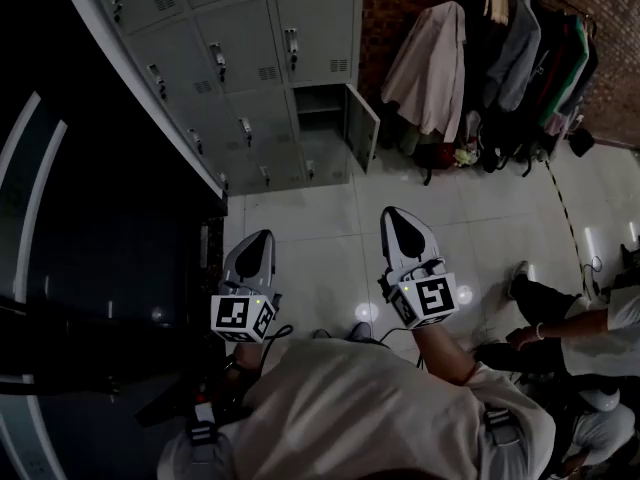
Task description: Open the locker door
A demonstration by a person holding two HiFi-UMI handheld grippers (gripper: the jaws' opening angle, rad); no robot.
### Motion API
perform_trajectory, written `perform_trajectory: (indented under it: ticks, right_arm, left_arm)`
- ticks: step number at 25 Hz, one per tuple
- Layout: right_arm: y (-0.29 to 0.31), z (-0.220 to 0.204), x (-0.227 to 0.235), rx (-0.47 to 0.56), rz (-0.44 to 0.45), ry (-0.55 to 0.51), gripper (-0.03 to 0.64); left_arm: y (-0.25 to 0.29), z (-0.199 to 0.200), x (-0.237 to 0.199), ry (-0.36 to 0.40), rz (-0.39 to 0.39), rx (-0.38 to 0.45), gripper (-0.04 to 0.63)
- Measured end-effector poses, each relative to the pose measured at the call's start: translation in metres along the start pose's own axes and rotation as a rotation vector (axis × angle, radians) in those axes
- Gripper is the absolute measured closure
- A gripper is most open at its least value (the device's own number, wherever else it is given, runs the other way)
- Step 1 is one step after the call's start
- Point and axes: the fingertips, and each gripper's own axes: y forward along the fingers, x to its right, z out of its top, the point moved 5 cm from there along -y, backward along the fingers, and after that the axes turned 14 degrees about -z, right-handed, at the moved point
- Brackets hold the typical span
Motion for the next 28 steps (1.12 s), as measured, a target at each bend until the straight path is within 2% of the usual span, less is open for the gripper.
perform_trajectory:
  ticks: [4,7,9,12,16,20,25,28]
  right_arm:
    - [-0.012,0.007,-0.012,-0.089,0.001,-0.026,0.617]
    - [-0.018,0.012,-0.012,-0.105,0.005,-0.014,0.617]
    - [-0.024,0.012,-0.009,-0.086,-0.005,-0.012,0.617]
    - [-0.030,0.014,-0.004,-0.004,-0.008,-0.029,0.617]
    - [-0.043,0.015,-0.003,-0.099,-0.026,-0.016,0.617]
    - [-0.049,0.019,-0.001,-0.021,-0.019,-0.027,0.617]
    - [-0.049,0.019,-0.009,-0.029,-0.021,-0.016,0.617]
    - [-0.048,0.019,-0.012,0.020,-0.017,-0.008,0.617]
  left_arm:
    - [-0.018,0.006,0.000,-0.019,0.017,0.000,0.541]
    - [-0.017,0.005,0.007,-0.031,0.027,0.007,0.541]
    - [-0.016,0.001,0.013,-0.042,0.020,0.003,0.541]
    - [-0.017,0.000,0.020,-0.051,0.000,-0.004,0.541]
    - [-0.018,0.004,0.031,-0.051,-0.034,0.007,0.540]
    - [-0.030,0.011,0.036,-0.046,-0.027,0.015,0.538]
    - [-0.043,0.016,0.032,-0.030,-0.024,0.015,0.534]
    - [-0.049,0.017,0.031,-0.008,-0.018,0.028,0.531]
